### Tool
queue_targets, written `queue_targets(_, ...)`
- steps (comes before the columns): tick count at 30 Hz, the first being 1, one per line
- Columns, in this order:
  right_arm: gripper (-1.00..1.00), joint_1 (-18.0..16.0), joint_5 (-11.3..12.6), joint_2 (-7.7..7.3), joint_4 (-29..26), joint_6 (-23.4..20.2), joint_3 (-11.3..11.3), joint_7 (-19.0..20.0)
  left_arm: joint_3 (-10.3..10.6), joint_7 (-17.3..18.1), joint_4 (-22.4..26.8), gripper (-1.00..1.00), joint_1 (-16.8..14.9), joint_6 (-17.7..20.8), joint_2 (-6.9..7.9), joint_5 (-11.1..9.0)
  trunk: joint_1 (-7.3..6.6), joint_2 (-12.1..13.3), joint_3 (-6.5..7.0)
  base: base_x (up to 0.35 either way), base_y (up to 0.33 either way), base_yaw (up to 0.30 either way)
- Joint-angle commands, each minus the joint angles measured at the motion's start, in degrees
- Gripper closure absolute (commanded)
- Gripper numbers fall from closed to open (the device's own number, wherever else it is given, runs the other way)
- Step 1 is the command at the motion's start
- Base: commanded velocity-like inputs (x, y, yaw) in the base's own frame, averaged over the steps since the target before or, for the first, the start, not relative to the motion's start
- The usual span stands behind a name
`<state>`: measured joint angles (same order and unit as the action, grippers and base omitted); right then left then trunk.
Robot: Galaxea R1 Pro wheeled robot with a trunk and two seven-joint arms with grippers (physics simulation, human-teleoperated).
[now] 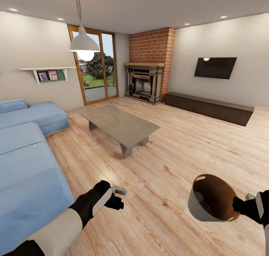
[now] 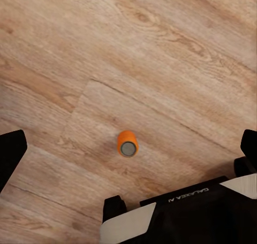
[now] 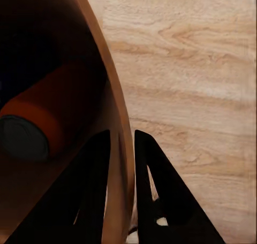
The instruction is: Put the three can of soda from the living room inside the tash can in the kitchen.
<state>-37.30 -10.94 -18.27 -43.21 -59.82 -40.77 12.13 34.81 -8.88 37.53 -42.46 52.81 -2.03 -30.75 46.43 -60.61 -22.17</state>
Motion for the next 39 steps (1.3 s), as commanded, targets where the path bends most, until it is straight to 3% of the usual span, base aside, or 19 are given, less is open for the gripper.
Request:
queue_targets(1,1.0,-0.5,1.8,-0.01,0.3,-0.2,1.4,0.4,0.0,0.0,0.0,-1.0,0.0,0.0,-0.01,0.0,0.0,0.0,0.01,0.0,0.0,0.0)
queue_targets(3,1.0,-1.4,0.7,-0.05,1.3,-0.2,4.6,0.4,-0.1,0.0,0.1,-1.0,0.0,0.1,-0.13,0.0,0.0,0.0,0.01,0.0,0.0,0.0)
queue_targets(6,1.0,-1.9,-0.1,-0.22,2.3,-0.2,7.6,0.4,-0.1,0.0,0.0,-1.0,0.0,0.0,-0.49,0.0,0.0,0.0,0.01,0.0,0.0,0.0)
queue_targets(10,1.0,-2.1,-0.5,-1.63,2.9,-0.2,9.7,0.4,-0.1,-0.1,0.0,-1.0,0.0,0.0,-0.77,0.0,0.0,0.0,0.01,0.0,0.0,0.0)
queue_targets(16,1.0,-2.0,-0.6,-2.84,3.1,-0.2,10.7,0.4,-0.1,-0.1,0.0,-1.0,0.1,-0.1,-0.79,0.0,0.0,0.0,0.01,0.0,0.0,0.0)
queue_targets(29,1.0,-1.8,-0.7,-3.07,3.1,-0.2,11.2,0.6,-0.1,-0.4,-0.4,-1.0,0.1,0.1,-0.75,0.0,0.0,0.0,-0.71,0.0,0.0,-0.043)
queue_targets(39,1.0,-1.8,-0.6,-3.07,3.1,-0.2,13.4,0.7,-0.1,-0.4,-0.1,-1.0,0.1,0.2,-0.71,0.0,0.0,0.0,-1.62,0.0,0.0,-0.005)
